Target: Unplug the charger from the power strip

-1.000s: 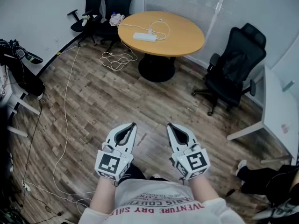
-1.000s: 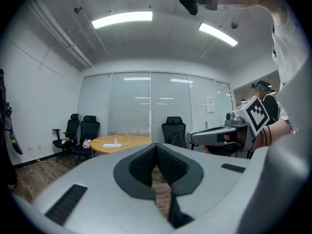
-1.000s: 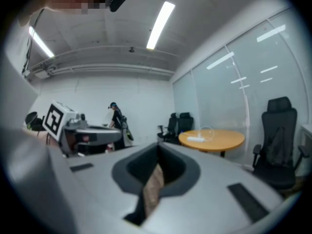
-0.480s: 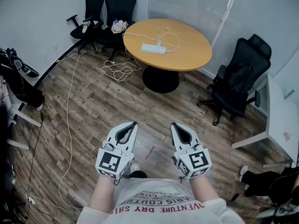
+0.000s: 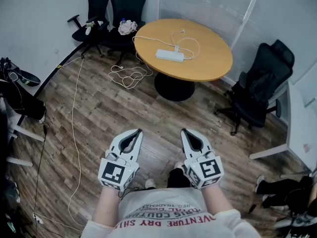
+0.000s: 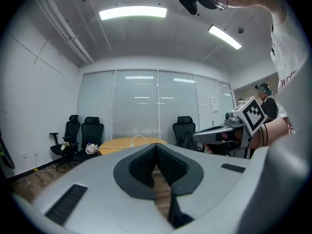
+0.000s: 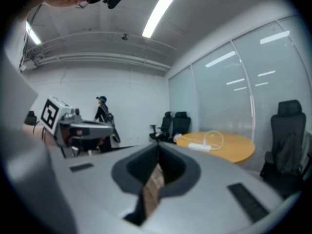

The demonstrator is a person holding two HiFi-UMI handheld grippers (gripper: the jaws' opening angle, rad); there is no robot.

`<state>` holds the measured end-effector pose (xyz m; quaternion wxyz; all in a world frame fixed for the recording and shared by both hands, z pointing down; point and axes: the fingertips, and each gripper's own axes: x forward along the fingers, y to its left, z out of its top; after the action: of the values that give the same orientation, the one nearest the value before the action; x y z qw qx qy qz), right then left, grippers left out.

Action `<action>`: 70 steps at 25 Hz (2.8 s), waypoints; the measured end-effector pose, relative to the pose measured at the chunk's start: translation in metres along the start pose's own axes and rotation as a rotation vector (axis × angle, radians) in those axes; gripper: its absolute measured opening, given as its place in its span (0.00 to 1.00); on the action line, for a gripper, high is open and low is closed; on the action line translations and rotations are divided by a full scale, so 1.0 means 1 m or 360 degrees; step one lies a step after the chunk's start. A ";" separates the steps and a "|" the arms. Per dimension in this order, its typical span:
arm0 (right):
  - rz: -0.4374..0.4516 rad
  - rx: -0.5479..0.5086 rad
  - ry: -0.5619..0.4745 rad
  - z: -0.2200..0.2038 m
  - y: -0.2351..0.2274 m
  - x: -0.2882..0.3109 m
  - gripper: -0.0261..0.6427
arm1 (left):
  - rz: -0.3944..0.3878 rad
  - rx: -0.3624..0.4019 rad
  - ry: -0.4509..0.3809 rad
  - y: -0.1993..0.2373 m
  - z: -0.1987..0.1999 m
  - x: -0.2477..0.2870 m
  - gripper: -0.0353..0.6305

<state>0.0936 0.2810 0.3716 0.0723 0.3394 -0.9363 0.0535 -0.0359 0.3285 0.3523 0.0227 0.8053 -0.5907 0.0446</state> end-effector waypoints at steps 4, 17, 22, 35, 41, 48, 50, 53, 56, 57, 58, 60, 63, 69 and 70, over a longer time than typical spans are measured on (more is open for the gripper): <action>0.0041 0.0015 0.0003 0.000 -0.031 0.041 0.08 | 0.0061 -0.0033 0.0030 0.020 -0.005 0.034 0.10; 0.0209 -0.0074 -0.0016 0.035 -0.214 0.168 0.08 | 0.0210 0.0015 -0.0029 0.055 0.020 0.242 0.10; 0.0210 -0.0004 0.0016 0.033 -0.281 0.195 0.08 | 0.0217 0.0002 0.0002 0.058 0.018 0.313 0.10; -0.0035 0.0086 0.0140 0.018 -0.373 0.302 0.08 | 0.0020 0.0051 0.0076 0.140 0.004 0.448 0.10; -0.0213 0.0126 0.0132 0.034 -0.400 0.380 0.08 | -0.0191 0.0126 0.0061 0.210 0.017 0.522 0.10; -0.0424 0.0214 0.0234 0.023 -0.413 0.454 0.08 | -0.0419 0.0108 0.0135 0.284 0.000 0.581 0.10; -0.0479 0.0247 0.0284 0.009 -0.418 0.471 0.08 | -0.0497 0.0096 0.0177 0.296 -0.016 0.596 0.10; -0.0540 0.0297 0.0381 -0.016 -0.422 0.489 0.08 | -0.0638 0.0099 0.0260 0.301 -0.050 0.611 0.10; -0.0574 0.0339 0.0455 -0.040 -0.427 0.504 0.08 | -0.0770 0.0077 0.0359 0.300 -0.089 0.625 0.10; -0.0581 0.0350 0.0476 -0.049 -0.428 0.509 0.08 | -0.0804 0.0063 0.0394 0.301 -0.103 0.630 0.10; -0.0586 0.0358 0.0496 -0.057 -0.430 0.514 0.08 | -0.0833 0.0053 0.0431 0.301 -0.116 0.635 0.10; -0.0589 0.0367 0.0541 -0.074 -0.432 0.522 0.08 | -0.0884 0.0048 0.0505 0.299 -0.143 0.644 0.10; -0.0595 0.0390 0.0611 -0.099 -0.435 0.530 0.08 | -0.0966 0.0054 0.0618 0.289 -0.181 0.654 0.10; -0.0595 0.0401 0.0762 -0.139 -0.435 0.535 0.08 | -0.1043 0.0095 0.0860 0.271 -0.237 0.663 0.10; -0.0595 0.0401 0.0783 -0.143 -0.434 0.535 0.08 | -0.1032 0.0114 0.0921 0.271 -0.246 0.664 0.10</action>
<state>-0.0193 -0.3654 0.6264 0.2623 0.4885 -0.7984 0.2350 -0.1073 -0.3612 0.6584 0.1723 0.9038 -0.2746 0.2795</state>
